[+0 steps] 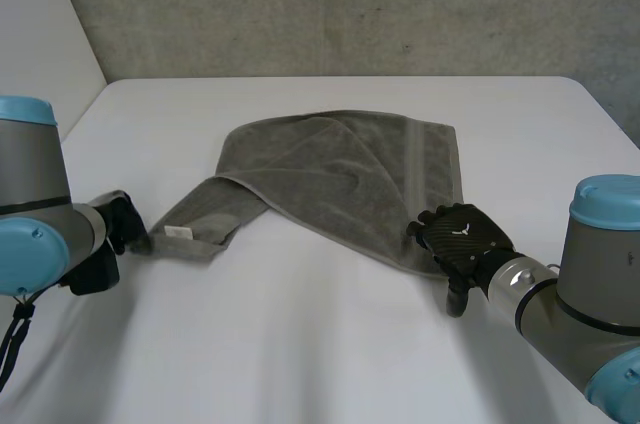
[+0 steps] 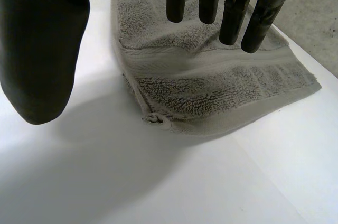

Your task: Fold the towel.

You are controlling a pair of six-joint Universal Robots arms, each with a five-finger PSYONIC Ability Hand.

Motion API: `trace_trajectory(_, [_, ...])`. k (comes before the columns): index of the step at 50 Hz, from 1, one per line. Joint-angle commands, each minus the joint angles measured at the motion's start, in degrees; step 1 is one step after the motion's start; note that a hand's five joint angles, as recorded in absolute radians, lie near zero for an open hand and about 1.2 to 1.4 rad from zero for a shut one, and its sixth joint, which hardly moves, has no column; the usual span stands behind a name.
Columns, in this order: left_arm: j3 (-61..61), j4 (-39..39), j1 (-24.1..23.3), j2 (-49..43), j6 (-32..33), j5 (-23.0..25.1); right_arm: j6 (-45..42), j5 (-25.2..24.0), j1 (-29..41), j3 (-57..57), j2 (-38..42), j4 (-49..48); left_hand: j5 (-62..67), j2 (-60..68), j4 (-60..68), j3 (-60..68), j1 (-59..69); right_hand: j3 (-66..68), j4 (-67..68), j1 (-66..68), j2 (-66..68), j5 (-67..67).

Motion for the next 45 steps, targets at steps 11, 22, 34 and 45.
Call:
trace_trajectory(11, [-0.4, 2.7, -0.2, 3.0, 0.0, 0.1, 0.4, -0.1, -0.8, -1.1, -0.7, 0.2, 7.6, 5.3, 4.1, 5.3, 7.8, 2.7, 2.0, 3.0, 2.1, 3.4])
trace_trajectory(22, [0.3, 4.9, -0.2, 8.9, 0.0, 0.4, 1.9, -0.4, -5.7, -5.7, -3.3, 5.5, 7.6, 5.3, 4.1, 5.3, 7.8, 10.5, 9.8, 10.7, 9.8, 11.1])
trace_trajectory(34, [-2.6, 9.8, -1.1, 10.7, 0.0, 0.5, 1.9, -3.0, -5.4, -5.8, 1.7, 8.0, 7.6, 5.3, 4.1, 5.3, 7.8, 14.8, 14.1, 15.1, 14.2, 15.5])
trace_trajectory(45, [-6.2, 14.0, -1.2, 10.2, 2.4, 3.6, 1.6, -3.7, -5.4, -5.5, 3.9, 7.3, 7.6, 5.3, 4.1, 5.3, 7.8, 17.7, 17.0, 18.0, 17.1, 18.3])
